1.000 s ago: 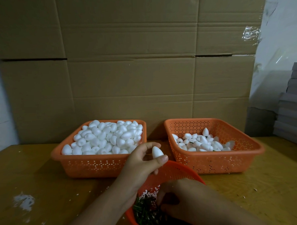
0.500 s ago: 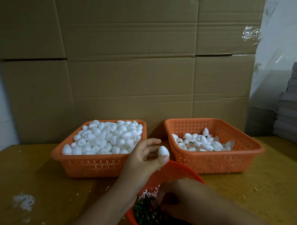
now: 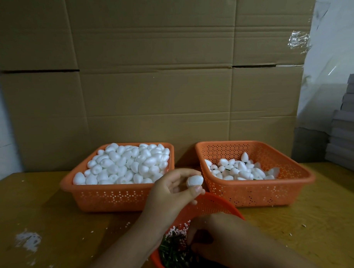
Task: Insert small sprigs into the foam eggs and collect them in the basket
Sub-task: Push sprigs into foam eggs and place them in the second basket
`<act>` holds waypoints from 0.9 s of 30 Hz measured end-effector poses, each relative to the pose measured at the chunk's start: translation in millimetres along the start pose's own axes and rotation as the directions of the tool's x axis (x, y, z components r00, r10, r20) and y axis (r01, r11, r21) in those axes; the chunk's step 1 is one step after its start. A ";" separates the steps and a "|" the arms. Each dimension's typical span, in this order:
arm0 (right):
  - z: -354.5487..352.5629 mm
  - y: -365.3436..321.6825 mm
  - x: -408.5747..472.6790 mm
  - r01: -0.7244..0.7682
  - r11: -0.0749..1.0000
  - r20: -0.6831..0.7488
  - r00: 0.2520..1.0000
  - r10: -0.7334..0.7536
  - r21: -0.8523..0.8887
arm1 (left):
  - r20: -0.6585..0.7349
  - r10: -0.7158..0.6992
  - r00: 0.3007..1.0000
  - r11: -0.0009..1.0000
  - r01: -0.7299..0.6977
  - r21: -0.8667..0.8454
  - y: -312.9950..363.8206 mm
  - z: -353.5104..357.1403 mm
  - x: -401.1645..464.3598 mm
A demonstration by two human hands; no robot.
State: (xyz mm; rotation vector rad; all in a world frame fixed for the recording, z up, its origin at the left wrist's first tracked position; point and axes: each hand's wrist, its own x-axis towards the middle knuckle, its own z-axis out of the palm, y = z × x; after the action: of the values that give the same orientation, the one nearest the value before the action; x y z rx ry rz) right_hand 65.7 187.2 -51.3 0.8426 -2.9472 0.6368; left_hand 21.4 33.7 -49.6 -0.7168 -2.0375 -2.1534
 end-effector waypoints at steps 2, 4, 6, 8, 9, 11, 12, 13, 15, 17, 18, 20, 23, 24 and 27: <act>-0.5 -0.7 0.1 0.006 1.000 -0.003 1.000 -0.006 0.002 | -0.004 0.018 1.000 0.999 -0.018 0.028 0.5 0.2 0.0; -1.0 -0.8 0.1 0.010 1.000 -0.005 1.000 -0.010 0.009 | -0.031 0.021 0.999 0.998 -0.019 0.062 1.4 -0.1 0.3; -1.5 -0.9 0.1 0.016 1.000 -0.008 1.000 -0.016 0.005 | -0.063 0.012 0.998 0.996 -0.007 0.086 1.6 -1.0 0.3; -1.6 -0.8 0.6 0.017 1.000 -0.005 1.000 -0.017 0.002 | -0.080 0.010 0.997 0.994 -0.001 0.112 1.6 -2.1 -0.3; -1.5 -0.8 0.8 0.014 1.000 -0.002 1.000 -0.014 0.003 | -0.085 0.015 0.996 0.992 -0.004 0.124 1.1 -2.4 -0.8; -1.2 -0.4 0.6 0.009 1.000 0.000 1.000 -0.009 0.006 | -0.123 0.012 0.992 0.994 0.001 0.106 -0.3 -1.9 -0.2; -1.0 0.0 0.5 0.009 1.000 -0.001 1.000 -0.009 0.007 | -0.154 0.001 0.988 0.997 0.012 0.081 -1.5 -1.4 0.6; -0.6 0.2 0.2 0.009 1.000 -0.002 1.000 -0.009 0.008 | -0.182 -0.012 0.983 0.998 0.023 0.058 -2.5 -1.1 1.2; 0.0 0.2 0.1 0.012 1.000 -0.006 1.000 -0.012 0.012 | -0.206 -0.017 0.978 0.999 0.025 0.038 -3.0 -0.8 1.9; 0.4 0.2 0.5 0.013 1.000 -0.014 1.000 -0.013 0.016 | -0.171 0.004 0.985 0.998 0.006 0.059 -1.9 -0.7 1.6; 0.2 0.2 0.5 0.015 1.000 -0.017 1.000 -0.015 0.017 | -0.150 0.017 0.989 0.998 -0.008 0.065 -0.7 -0.3 1.1; -0.1 0.1 0.2 0.024 1.000 -0.014 1.000 -0.024 0.018 | -0.136 0.032 0.990 0.999 -0.027 0.035 0.7 0.2 1.0; -0.2 -0.2 0.0 0.025 0.999 -0.010 1.000 -0.024 0.021 | -0.130 0.019 0.991 0.999 -0.025 -0.040 1.0 0.9 1.2; 0.0 -0.2 0.0 0.024 0.999 -0.015 1.000 -0.024 0.024 | -0.124 0.017 0.992 0.998 -0.024 -0.055 0.7 0.9 1.0; 0.2 -0.2 -0.2 0.020 0.999 -0.019 1.000 -0.019 0.025 | -0.102 0.031 0.994 0.997 -0.037 -0.061 1.8 0.6 0.1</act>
State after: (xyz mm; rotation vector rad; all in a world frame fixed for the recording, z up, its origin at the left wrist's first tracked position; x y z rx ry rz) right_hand 66.0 187.1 -51.4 0.8613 -2.9168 0.6783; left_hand 22.2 34.1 -47.8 -0.6315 -1.9027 -2.1959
